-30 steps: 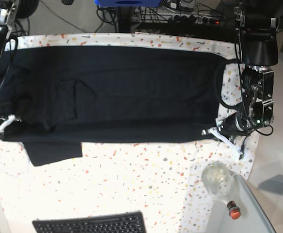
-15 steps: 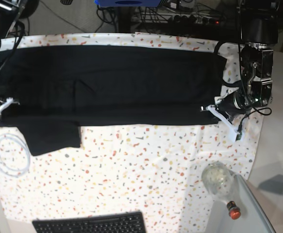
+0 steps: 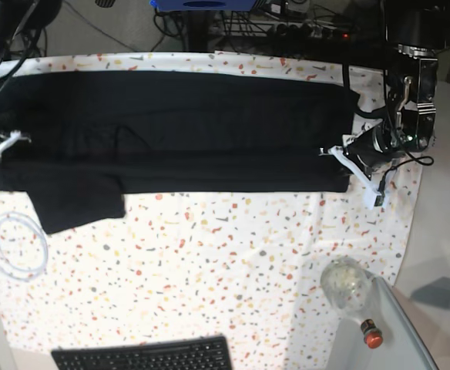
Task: Layout the t-shirt on the table in an organized manner, then fold the t-shirt properly
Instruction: 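Fold the hem with both grippers over toward the collar edge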
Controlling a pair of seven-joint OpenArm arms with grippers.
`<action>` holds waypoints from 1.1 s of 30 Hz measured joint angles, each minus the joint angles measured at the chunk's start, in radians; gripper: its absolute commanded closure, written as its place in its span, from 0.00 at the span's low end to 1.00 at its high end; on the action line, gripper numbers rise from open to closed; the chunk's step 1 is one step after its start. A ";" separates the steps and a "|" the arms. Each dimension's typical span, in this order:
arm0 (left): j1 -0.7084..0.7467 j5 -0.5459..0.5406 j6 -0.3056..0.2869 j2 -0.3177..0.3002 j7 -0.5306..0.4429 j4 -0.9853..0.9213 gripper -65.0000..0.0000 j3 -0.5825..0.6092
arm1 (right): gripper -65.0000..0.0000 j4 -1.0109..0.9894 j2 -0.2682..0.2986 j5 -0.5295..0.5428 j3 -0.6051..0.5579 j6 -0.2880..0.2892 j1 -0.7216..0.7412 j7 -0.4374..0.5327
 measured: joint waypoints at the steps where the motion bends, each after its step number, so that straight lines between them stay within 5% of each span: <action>1: 0.005 0.000 0.000 -0.002 0.002 0.000 1.00 0.000 | 1.00 -0.001 -0.008 0.000 0.000 0.000 -0.008 -0.003; 13: 0.010 0.003 0.000 -0.018 0.002 0.001 1.00 -0.001 | 1.00 0.070 -0.031 0.000 0.003 0.003 -0.061 -0.003; 33: 0.093 0.012 0.000 -0.019 -0.003 0.076 1.00 0.006 | 1.00 -0.051 0.008 -0.001 -0.005 0.003 0.024 0.003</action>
